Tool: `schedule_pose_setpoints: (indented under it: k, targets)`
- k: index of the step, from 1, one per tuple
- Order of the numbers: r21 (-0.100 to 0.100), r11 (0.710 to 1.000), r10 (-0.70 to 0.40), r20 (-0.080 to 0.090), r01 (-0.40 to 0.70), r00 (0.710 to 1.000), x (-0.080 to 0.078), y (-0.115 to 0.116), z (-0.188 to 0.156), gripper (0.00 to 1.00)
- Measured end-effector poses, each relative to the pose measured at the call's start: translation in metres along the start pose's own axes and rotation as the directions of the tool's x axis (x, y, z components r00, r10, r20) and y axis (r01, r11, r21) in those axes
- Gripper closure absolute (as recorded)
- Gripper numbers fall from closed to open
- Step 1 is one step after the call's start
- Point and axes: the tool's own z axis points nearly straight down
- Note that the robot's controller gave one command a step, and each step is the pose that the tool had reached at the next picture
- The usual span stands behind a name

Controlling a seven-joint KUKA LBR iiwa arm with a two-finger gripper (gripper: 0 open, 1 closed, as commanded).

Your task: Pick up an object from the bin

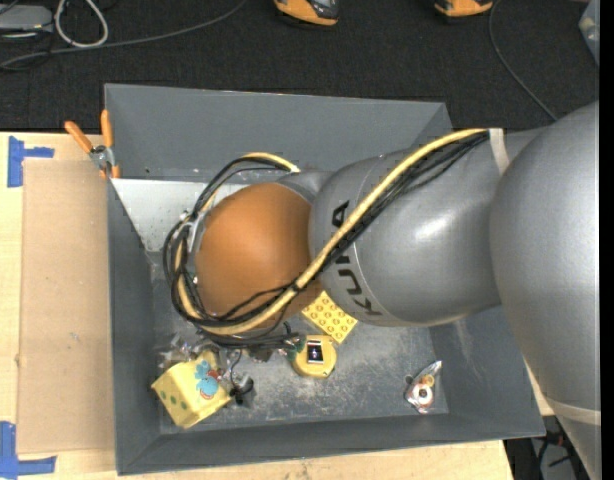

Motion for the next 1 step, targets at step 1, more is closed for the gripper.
schedule_pose_setpoints:
  k: [1]
  targets:
    - [-0.002,1.000,0.004,-0.003,-0.004,1.000,0.0006,0.0006,-0.0394,1.00]
